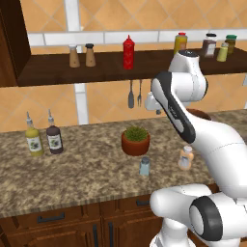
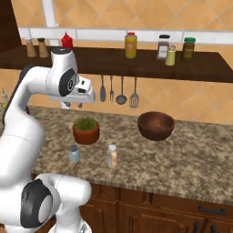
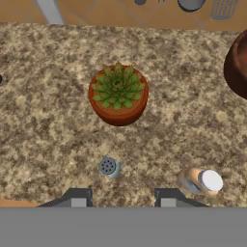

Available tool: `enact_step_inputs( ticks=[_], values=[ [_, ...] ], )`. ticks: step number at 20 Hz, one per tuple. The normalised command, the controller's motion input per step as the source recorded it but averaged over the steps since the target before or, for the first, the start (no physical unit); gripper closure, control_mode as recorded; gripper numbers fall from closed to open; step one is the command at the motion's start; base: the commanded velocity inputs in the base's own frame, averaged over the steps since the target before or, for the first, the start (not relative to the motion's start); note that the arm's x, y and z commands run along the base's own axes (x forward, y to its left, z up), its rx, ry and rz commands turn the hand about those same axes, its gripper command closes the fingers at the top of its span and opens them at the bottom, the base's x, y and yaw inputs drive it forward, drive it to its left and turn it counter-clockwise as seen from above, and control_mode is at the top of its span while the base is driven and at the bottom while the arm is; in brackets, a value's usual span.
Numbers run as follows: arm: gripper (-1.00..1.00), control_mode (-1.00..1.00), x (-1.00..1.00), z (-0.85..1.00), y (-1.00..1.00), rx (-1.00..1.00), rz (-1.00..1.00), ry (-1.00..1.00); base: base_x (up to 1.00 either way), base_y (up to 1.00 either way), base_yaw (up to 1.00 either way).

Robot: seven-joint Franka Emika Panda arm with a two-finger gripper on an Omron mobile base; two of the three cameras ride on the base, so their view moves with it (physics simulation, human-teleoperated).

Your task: Put the shaker and condiment bottle from the counter next to their counterparts in the cabinet.

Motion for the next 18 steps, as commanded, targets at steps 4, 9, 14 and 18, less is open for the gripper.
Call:
enact_step_inputs(
  ticks=[4, 9, 14, 18],
  values=[
    [-1.0, -1.0, -0.08, -0.01, -0.4, 0.05, 0.07, -0.01, 0.0, 0.0, 0.0],
    [-1.0, -1.0, -0.28, -0.17, -0.83, 0.1, 0.38, -0.1, 0.0, 0.0, 0.0],
    [-1.0, -1.0, -0.05, -0.44, -0.64, 0.05, 0.2, -0.07, 0.0, 0.0, 0.0],
    [-1.0, -1.0, -0.37, -0.47, -0.4, 0.0, 0.11, -0.25, 0.0, 0.0, 0.0]
  ],
)
